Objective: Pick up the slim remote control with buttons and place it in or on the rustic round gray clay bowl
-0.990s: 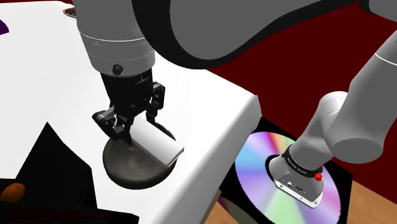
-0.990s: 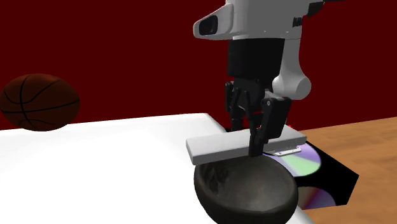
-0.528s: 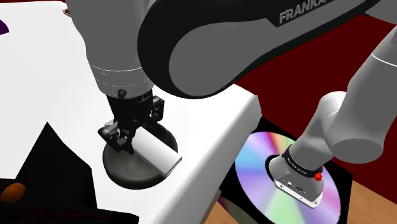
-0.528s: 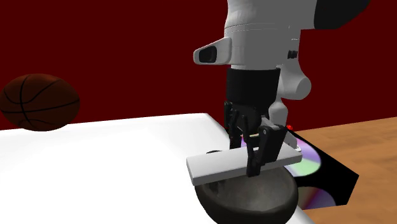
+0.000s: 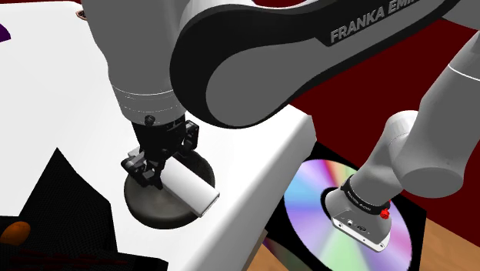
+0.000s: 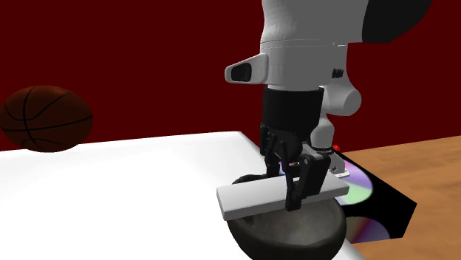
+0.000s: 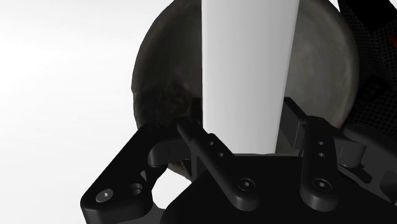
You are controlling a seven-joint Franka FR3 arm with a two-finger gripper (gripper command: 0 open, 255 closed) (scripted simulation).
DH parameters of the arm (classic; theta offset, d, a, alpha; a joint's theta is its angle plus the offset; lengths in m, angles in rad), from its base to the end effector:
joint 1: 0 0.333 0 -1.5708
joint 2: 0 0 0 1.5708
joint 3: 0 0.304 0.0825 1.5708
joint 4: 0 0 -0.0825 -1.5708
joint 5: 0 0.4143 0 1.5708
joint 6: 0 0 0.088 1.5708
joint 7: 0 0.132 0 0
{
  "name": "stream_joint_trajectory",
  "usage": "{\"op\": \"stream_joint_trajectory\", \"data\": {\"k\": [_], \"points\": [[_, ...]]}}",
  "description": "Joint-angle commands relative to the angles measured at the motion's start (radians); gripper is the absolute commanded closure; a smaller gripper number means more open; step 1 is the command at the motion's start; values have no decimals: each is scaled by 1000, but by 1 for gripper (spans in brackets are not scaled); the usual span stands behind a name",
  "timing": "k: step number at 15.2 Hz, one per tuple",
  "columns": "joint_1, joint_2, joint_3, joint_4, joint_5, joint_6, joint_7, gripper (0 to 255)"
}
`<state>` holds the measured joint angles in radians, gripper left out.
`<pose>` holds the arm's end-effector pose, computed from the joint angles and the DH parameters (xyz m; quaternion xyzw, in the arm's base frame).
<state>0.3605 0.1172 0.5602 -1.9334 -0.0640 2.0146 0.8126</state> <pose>0.3746 0.4759 0.3826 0.9977 0.0667 -0.0074 0.0051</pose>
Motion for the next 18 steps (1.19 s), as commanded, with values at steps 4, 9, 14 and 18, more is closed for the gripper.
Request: {"op": "stream_joint_trajectory", "data": {"k": [4,9,14,18], "points": [[0,1,0,0,0,0,0,0],[-2,-19,1,47,13,-64,-9,0],[-4,-31,2,95,20,-122,-14,0],[-4,-31,2,95,20,-122,-14,0]]}}
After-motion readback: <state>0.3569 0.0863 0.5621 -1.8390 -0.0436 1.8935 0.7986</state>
